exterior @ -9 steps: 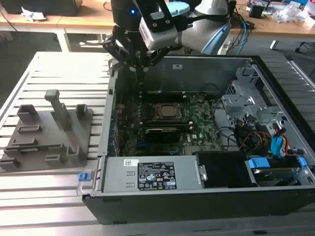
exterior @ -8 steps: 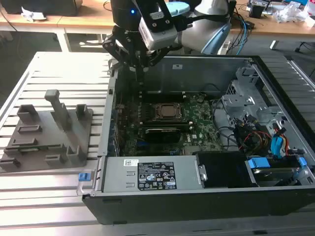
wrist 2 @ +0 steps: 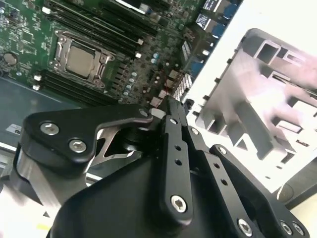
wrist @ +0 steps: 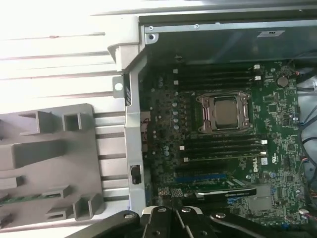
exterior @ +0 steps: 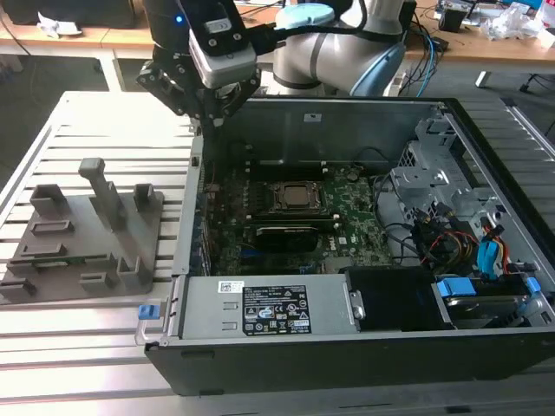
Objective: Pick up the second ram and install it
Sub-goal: 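Reach for the second ram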
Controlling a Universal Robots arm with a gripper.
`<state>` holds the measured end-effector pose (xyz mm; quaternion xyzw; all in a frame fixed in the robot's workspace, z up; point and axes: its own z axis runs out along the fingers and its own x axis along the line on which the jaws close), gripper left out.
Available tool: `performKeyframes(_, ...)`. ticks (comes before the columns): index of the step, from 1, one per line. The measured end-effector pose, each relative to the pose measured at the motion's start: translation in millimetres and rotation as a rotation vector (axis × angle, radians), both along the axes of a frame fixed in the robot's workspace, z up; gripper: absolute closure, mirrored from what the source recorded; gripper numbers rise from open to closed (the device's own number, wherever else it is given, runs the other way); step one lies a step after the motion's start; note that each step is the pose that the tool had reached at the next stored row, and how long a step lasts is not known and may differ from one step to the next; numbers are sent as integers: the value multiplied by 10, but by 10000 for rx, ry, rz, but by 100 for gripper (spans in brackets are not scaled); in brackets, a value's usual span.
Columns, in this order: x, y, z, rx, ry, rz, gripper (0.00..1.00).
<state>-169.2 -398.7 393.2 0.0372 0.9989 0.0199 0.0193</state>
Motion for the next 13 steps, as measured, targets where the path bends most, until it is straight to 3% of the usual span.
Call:
performKeyframes(6,-296,1,0,0,-17,-2,89)
performKeyframes(10,-613,0,-1,0,-33,0,89)
performKeyframes(13,-743,0,-1,1,-37,0,89)
